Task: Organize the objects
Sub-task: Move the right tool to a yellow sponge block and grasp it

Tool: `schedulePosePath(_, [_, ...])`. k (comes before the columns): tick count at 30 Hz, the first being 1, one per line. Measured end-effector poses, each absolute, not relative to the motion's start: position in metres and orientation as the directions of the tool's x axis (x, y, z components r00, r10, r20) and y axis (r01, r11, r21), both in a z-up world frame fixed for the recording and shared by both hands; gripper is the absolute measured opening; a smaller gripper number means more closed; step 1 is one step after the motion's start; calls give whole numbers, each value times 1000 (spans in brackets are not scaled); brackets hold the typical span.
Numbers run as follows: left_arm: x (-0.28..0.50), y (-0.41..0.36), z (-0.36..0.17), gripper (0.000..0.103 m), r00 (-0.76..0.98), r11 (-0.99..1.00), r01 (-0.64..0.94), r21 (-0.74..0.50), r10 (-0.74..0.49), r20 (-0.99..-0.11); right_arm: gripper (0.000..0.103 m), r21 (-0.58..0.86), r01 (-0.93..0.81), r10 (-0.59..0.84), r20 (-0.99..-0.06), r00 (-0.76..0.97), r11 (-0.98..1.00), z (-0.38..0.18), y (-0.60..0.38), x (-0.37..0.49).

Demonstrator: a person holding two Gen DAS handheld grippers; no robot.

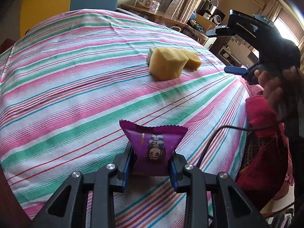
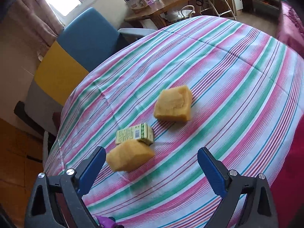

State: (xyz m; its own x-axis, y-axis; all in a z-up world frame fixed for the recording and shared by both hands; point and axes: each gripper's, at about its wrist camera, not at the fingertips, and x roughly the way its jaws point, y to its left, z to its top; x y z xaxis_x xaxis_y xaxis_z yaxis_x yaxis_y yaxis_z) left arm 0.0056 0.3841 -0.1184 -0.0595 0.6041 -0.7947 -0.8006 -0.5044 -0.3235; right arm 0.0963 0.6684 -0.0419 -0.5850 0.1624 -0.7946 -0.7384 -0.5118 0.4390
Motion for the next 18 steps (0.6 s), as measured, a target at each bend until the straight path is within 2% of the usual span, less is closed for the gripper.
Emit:
schedulePosePath(7, [1, 379, -119, 33, -39, -507, -782, -363, 621, -783, 96, 224, -809, 241, -882, -406, -544, -59, 721, 44])
schedulePosePath(15, [0, 376, -119, 33, -31, -519, -762, -386, 626, -780, 93, 244, -832, 173, -912, -371, -498, -95, 752, 18])
schedulePosePath(16, [1, 377, -119, 33, -33, -520, -763, -384, 625, -780, 72, 222, -826, 178, -917, -358, -518, -98, 751, 14])
schedulePosePath(17, [-1, 378, -120, 33, -42, -530, -757, -381, 621, -782, 61, 174, -822, 193, -926, -323, -542, -101, 749, 10])
schedulePosePath(18, [-1, 378, -120, 33, -43, -531, -758, -379, 621, -783, 60, 112, -818, 221, -934, -280, -564, -103, 746, 7])
